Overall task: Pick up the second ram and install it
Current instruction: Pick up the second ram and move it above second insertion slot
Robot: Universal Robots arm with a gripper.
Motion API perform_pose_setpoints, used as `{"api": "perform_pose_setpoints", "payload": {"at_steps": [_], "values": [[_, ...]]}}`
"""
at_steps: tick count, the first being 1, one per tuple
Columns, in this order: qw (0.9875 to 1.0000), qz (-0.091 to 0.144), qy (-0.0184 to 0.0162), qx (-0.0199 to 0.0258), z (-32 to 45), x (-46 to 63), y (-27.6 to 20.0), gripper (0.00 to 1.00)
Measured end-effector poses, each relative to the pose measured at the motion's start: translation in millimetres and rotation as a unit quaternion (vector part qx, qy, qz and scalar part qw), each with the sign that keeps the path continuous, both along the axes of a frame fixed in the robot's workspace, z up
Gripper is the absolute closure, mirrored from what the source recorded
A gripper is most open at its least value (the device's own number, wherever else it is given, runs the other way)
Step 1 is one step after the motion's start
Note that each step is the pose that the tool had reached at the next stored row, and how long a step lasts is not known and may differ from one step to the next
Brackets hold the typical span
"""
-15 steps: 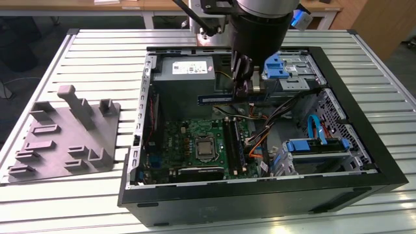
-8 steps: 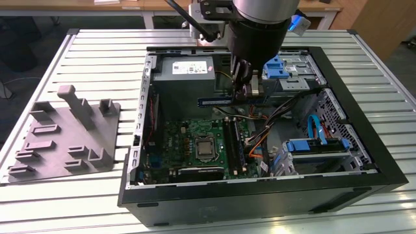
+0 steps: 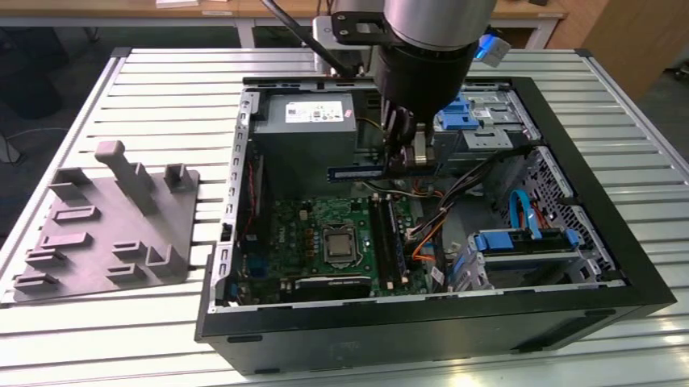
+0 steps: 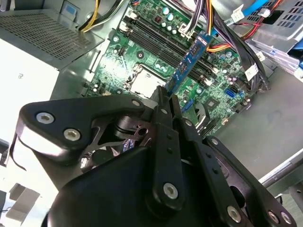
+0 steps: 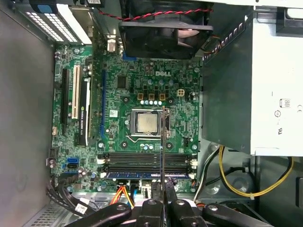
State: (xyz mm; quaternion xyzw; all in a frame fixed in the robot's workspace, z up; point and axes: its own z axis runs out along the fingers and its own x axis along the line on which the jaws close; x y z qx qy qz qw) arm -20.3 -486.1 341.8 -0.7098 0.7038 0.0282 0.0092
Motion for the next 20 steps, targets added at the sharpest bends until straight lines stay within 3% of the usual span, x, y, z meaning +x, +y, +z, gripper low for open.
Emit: {"api": "perform_pose_setpoints", "payload": {"at_steps": [20], "values": [[1.0000, 0.000, 0.0000, 0.0000, -17.6, -0.5, 0.0, 0.86]]}}
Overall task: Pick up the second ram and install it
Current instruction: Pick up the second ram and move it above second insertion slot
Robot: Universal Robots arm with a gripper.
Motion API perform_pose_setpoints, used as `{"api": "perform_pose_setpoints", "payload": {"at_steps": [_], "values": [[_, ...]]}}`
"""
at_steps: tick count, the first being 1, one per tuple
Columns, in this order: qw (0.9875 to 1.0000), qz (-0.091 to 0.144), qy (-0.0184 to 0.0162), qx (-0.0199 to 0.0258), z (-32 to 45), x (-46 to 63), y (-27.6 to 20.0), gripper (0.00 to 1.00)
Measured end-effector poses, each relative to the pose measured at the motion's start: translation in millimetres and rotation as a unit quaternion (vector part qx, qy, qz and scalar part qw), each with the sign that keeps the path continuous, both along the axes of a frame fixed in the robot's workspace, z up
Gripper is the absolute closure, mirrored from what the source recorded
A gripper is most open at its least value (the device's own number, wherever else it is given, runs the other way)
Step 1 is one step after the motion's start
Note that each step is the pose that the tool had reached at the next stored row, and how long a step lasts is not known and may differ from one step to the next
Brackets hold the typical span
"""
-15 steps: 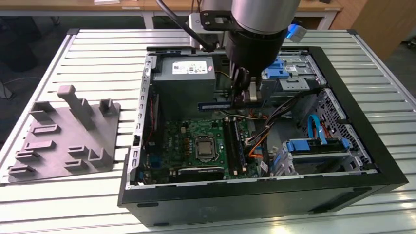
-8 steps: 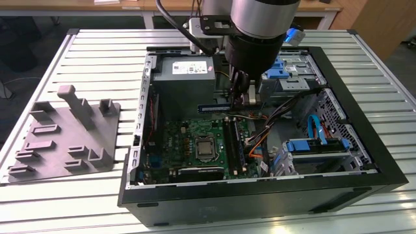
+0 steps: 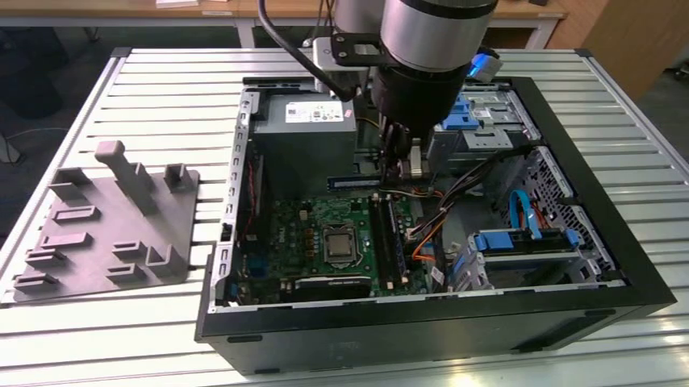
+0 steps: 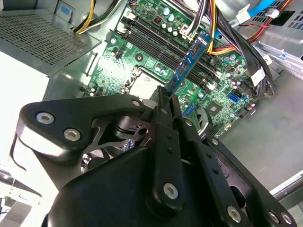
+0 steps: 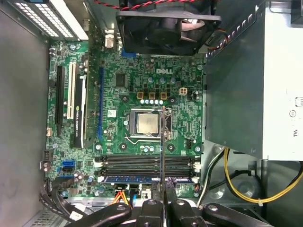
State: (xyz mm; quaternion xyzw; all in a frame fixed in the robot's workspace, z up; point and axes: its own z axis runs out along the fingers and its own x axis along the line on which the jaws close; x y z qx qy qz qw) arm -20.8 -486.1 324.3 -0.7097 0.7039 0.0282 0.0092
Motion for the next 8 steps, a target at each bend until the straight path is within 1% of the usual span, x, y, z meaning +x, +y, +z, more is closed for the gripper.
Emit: {"api": "perform_pose_setpoints", "payload": {"at_steps": [8], "values": [[1.0000, 0.000, 0.0000, 0.0000, -13.5, -0.4, 0.0, 0.86]]}}
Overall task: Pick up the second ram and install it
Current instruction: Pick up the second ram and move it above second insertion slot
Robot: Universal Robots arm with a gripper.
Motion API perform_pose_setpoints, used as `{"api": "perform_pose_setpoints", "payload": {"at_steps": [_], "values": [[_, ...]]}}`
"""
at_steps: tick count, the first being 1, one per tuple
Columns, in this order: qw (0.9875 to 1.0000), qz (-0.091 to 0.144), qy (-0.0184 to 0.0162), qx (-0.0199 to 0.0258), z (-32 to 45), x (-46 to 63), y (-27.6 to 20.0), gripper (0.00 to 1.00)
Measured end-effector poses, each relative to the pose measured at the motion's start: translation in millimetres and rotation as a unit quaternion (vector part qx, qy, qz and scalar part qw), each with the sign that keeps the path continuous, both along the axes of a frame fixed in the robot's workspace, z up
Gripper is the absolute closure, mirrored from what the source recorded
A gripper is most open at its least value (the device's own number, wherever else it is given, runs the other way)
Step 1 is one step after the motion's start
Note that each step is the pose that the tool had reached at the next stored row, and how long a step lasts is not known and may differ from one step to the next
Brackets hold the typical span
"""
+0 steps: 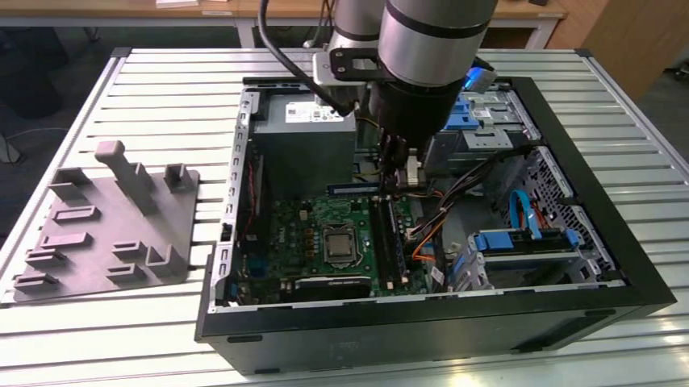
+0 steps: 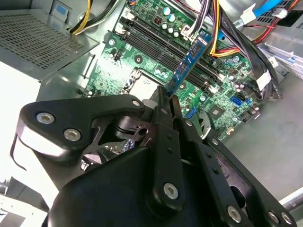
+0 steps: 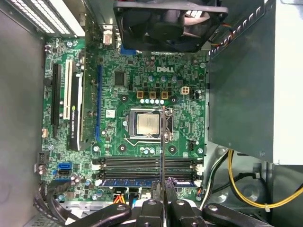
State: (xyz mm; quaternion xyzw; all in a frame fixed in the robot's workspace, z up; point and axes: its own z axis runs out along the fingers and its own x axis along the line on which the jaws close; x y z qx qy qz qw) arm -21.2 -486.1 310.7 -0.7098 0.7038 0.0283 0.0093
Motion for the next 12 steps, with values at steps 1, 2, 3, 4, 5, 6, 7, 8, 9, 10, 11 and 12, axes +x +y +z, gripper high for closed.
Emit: {"api": "perform_pose_setpoints", "payload": {"at_steps": [1, 2, 3, 4, 5, 6, 7, 8, 9, 10, 11, 12], "values": [[1.0000, 0.000, 0.0000, 0.0000, -1.5, 0.0, 0.0, 0.86], [1.0000, 0.000, 0.0000, 0.0000, -2.9, -0.1, 0.0, 0.86], [1.0000, 0.000, 0.0000, -0.0001, -4.2, -0.3, 0.0, 0.86], [1.0000, 0.000, 0.0000, -0.0001, -5.3, -0.9, 0.0, 0.86], [1.0000, 0.000, 0.0000, 0.0000, -6.2, -2.2, 0.0, 0.86], [1.0000, -0.001, 0.0000, -0.0001, -6.9, -3.8, 0.0, 0.86], [1.0000, -0.001, 0.0000, 0.0000, -7.8, -5.5, 0.0, 0.86], [1.0000, -0.002, 0.0000, 0.0000, -8.8, -7.3, 0.0, 0.86], [1.0000, -0.004, 0.0000, -0.0001, -9.7, -9.0, 0.0, 0.86], [1.0000, -0.005, 0.0000, 0.0000, -10.5, -11.1, 0.0, 0.86], [1.0000, -0.005, 0.0000, 0.0000, -11.3, -13.7, -0.1, 0.86], [1.0000, -0.006, 0.0000, -0.0001, -12.4, -14.6, -0.1, 0.86]]}}
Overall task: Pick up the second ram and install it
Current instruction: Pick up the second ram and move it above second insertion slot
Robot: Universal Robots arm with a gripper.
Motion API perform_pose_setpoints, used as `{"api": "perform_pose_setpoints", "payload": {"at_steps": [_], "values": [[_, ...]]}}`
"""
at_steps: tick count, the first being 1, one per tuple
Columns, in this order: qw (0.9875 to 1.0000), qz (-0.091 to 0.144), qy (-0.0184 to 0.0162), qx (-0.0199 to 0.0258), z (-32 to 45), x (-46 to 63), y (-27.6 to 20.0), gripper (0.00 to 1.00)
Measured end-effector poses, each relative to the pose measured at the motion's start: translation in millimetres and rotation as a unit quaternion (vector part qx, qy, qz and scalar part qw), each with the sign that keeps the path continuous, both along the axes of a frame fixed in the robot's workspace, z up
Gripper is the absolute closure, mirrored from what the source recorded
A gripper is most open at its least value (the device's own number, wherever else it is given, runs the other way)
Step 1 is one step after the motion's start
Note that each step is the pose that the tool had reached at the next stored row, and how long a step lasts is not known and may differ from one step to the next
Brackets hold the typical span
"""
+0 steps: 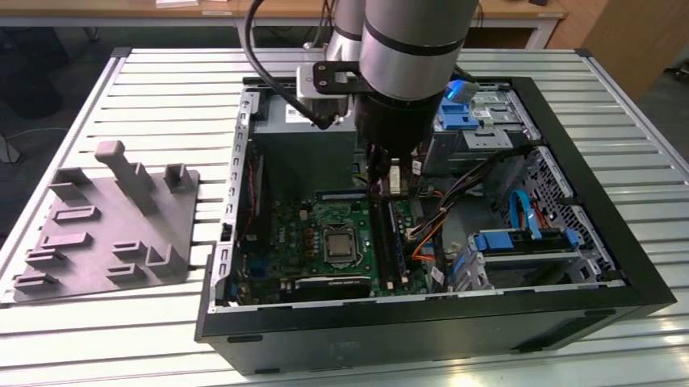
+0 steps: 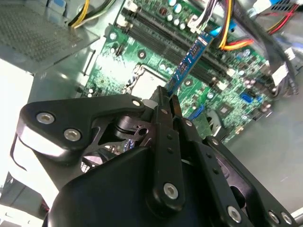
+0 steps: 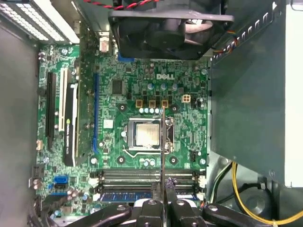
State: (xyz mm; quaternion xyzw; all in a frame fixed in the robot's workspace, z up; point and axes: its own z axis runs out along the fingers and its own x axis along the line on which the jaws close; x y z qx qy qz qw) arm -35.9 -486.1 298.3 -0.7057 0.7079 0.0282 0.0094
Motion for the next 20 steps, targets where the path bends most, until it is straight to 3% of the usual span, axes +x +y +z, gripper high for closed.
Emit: {"api": "perform_pose_setpoints", "payload": {"at_steps": [4, 10, 20], "values": [[1.0000, -0.008, 0.0000, -0.0007, -6.9, -0.2, 0.0, 0.86], [0.9990, -0.045, 0.0000, -0.0024, -14.4, -0.4, 0.0, 0.86], [0.9989, -0.047, 0.0000, -0.0025, -18.5, -1.3, -1.4, 0.86]]}}
